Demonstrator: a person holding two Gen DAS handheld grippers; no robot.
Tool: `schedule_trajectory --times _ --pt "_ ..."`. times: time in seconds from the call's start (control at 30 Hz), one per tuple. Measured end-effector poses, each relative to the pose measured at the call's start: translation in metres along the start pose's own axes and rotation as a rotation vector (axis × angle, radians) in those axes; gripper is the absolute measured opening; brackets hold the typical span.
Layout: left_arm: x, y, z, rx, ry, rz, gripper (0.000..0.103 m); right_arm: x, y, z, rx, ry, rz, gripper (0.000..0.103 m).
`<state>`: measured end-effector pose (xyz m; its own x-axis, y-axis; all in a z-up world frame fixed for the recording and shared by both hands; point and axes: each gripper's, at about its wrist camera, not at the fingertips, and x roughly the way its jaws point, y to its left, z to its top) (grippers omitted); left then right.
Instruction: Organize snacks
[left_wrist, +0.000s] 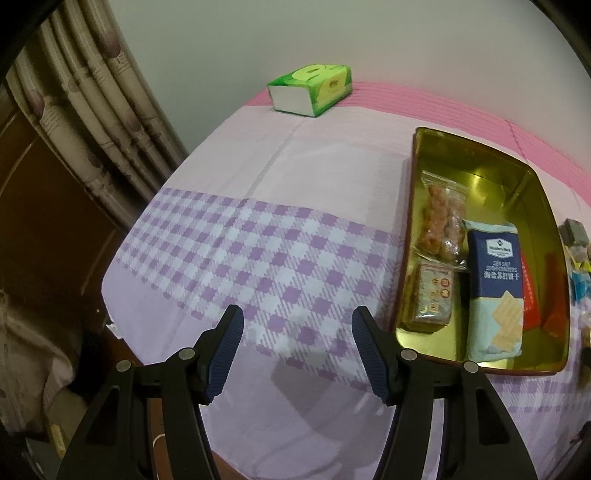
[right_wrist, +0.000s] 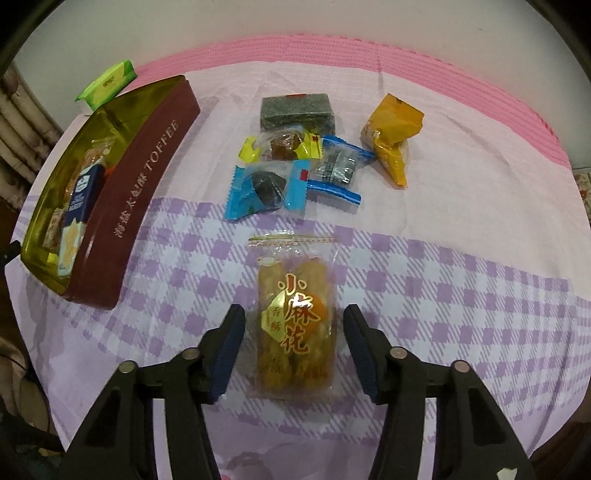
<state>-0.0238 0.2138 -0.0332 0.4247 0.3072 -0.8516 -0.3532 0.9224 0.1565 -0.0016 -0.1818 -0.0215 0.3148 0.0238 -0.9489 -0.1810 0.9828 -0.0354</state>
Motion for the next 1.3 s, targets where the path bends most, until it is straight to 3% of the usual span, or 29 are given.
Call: schedule_trajectory --times 0.17,0.37,0.63,0.9,1.1,1.3 --pt "-0.01 -0.012 0.0 0.033 -0.018 -0.008 0.062 0.001 0.0 -0.001 -0.011 -0.013 0.004 0.036" --pt "-0.026 -0.039 0.004 0.097 -0.046 -0.043 0.062 -0.003 -0.014 -0.012 -0.001 -0.029 0.002 0.035" --pt "-0.047 -0.104 0.012 0.233 -0.081 -0.135 0.062 -0.006 -0.072 -0.014 0.112 -0.065 -0.048 0.035" --pt "-0.066 -0.179 0.015 0.37 -0.103 -0.231 0.062 0.0 -0.135 0.003 0.216 -0.141 -0.151 0.034" --pt "-0.068 -0.231 0.014 0.451 -0.089 -0.305 0.062 0.008 -0.163 0.018 0.246 -0.236 -0.191 0.035" --pt "-0.058 -0.272 0.012 0.497 -0.019 -0.41 0.062 0.009 -0.161 0.013 0.233 -0.296 -0.189 0.036"
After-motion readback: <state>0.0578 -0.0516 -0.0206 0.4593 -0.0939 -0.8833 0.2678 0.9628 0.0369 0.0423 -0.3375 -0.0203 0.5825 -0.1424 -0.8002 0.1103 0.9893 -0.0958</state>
